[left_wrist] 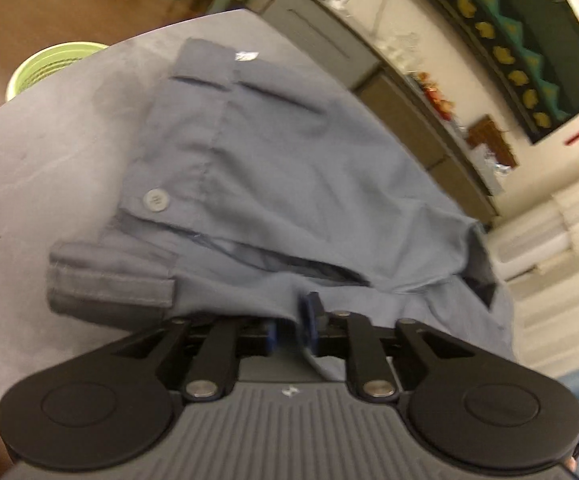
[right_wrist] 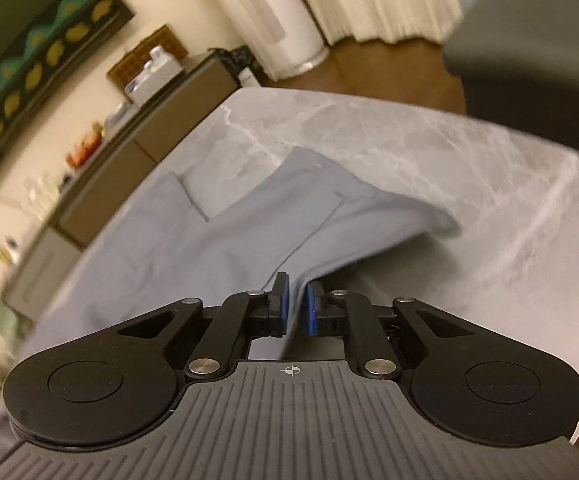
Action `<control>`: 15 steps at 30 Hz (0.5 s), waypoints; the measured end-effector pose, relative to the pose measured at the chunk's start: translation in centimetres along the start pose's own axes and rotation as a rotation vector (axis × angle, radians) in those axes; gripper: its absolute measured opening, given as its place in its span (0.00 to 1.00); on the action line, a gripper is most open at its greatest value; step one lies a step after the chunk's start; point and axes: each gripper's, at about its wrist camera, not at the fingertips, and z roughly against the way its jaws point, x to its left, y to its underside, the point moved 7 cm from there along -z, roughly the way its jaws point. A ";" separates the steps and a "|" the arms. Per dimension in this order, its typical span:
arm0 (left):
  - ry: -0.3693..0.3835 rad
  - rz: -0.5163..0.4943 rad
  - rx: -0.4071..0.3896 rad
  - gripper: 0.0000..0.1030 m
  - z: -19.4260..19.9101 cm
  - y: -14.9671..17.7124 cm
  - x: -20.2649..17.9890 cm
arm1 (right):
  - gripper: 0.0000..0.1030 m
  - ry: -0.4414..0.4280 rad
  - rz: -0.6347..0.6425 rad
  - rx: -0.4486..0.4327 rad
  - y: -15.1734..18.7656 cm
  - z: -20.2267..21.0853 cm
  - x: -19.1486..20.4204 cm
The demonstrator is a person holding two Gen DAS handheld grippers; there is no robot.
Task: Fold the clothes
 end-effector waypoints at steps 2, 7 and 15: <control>-0.051 -0.013 0.004 0.21 -0.4 0.2 0.6 | 0.18 0.021 0.115 -0.025 0.2 -0.5 2.4; -0.181 0.013 -0.032 0.14 -0.9 -0.8 2.7 | 0.23 0.036 0.260 0.055 1.3 -3.0 4.9; -0.100 0.232 -0.095 0.33 4.1 0.4 4.1 | 0.15 0.067 0.241 0.165 2.2 -3.4 1.3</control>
